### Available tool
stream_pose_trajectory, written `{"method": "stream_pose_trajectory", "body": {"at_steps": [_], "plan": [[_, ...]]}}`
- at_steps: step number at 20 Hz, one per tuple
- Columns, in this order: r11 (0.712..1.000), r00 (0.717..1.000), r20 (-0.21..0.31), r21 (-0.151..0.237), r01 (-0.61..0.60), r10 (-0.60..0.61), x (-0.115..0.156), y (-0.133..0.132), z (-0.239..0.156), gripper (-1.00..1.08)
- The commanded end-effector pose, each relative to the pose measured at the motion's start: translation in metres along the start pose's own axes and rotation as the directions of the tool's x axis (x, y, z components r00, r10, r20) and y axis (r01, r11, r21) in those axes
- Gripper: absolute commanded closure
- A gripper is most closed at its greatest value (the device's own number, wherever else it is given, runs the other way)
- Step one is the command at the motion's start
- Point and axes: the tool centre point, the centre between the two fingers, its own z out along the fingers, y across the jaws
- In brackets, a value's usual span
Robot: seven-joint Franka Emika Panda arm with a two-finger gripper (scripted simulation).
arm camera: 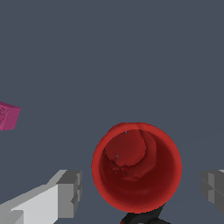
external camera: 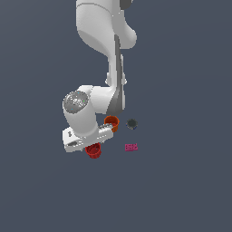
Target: Pick up a designated object from a clutter of objects.
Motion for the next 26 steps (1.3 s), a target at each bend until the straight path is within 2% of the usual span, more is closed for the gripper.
{"method": "stream_pose_trajectory", "body": {"at_steps": [1,8,13,14,26], "plan": [[1.000,1.000,0.001,0.000,0.001,-0.001,0.000,0.000,0.007,-0.92],[1.000,1.000,0.000,0.000,0.003,-0.003,-0.001,0.000,0.041,-0.92],[1.000,1.000,-0.001,0.000,0.003,-0.003,0.000,0.001,0.048,-0.92],[1.000,1.000,-0.001,0.000,0.003,-0.003,0.000,0.001,0.048,1.08],[1.000,1.000,-0.001,-0.001,0.003,-0.003,0.000,0.001,0.046,1.08]]}}
